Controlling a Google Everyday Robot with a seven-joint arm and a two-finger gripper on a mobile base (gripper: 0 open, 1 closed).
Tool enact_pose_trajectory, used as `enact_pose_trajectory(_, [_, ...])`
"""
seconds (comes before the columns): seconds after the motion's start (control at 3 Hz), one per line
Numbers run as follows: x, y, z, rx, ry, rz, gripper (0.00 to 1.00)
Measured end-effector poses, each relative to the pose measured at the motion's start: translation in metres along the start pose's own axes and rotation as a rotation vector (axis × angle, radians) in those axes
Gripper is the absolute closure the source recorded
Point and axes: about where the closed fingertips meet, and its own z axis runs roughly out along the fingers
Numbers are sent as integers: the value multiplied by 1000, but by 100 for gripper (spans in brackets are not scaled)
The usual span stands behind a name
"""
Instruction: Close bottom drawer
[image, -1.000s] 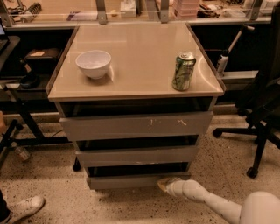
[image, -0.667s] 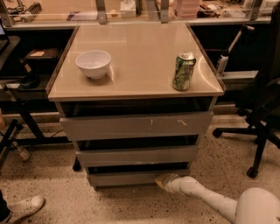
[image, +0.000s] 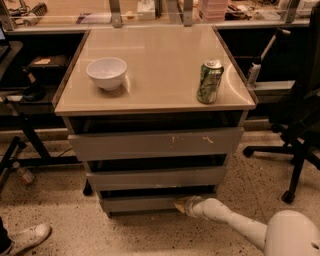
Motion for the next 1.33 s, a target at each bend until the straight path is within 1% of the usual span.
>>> enact_pose_trajectory(0.33, [14,6,-18,-12,59,16,100])
enact_pose_trajectory(0.67, [10,-8,-61,51,136,87,100])
enact_pose_trajectory(1.0, [-42,-34,-100,195,148,201,100])
enact_pose_trajectory(1.33, [-57,-42,-117,250,142,225,89])
